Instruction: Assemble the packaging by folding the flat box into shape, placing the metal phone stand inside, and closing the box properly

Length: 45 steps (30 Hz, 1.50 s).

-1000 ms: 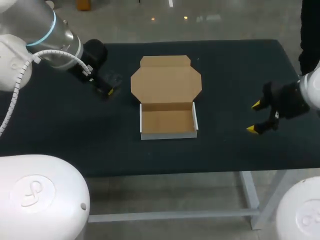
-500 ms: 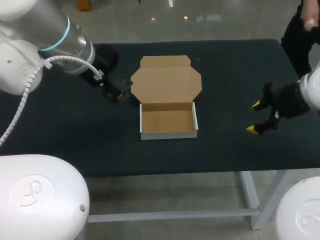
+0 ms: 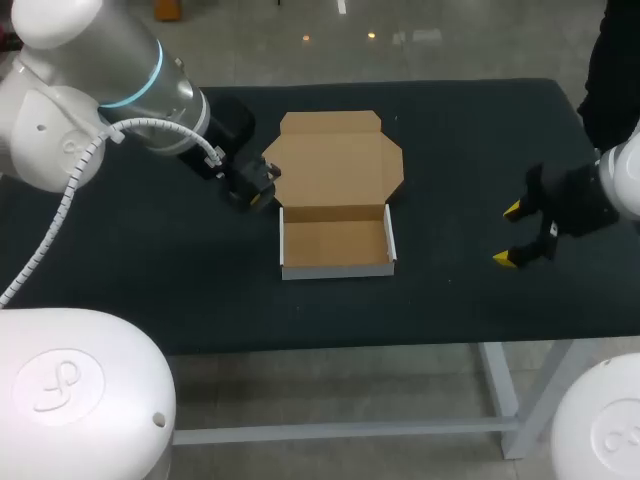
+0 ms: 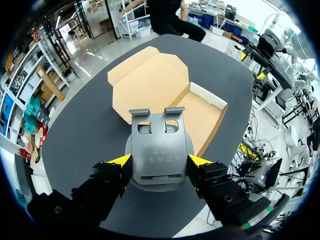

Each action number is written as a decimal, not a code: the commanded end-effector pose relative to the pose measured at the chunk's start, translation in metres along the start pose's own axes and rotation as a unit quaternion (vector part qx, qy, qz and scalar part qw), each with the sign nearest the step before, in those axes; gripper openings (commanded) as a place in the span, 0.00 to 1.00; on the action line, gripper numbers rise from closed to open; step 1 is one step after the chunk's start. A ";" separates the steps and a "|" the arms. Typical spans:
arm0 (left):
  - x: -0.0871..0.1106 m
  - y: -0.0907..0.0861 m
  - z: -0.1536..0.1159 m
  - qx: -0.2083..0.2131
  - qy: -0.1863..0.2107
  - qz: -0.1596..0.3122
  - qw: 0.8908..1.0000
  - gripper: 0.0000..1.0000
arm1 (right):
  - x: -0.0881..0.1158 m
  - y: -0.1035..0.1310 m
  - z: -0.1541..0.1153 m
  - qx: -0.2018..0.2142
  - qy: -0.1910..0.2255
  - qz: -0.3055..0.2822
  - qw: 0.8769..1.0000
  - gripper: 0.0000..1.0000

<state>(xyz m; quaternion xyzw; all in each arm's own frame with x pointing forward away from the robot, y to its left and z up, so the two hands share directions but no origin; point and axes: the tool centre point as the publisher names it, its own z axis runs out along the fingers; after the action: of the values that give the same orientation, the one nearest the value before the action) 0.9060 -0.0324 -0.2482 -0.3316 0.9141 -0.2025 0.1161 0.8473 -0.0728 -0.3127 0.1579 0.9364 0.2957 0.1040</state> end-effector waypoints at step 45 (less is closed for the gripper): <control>0.061 -0.053 0.090 -0.005 0.038 0.050 0.998 0.00 | 0.000 -0.001 -0.001 -0.004 0.001 -0.001 1.000 1.00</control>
<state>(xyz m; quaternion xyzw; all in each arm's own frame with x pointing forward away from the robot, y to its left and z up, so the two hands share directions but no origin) 0.9154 -0.1297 -0.3045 -0.2779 0.9338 -0.2067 0.0899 0.8470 -0.0728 -0.3124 0.1580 0.9365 0.2954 0.1040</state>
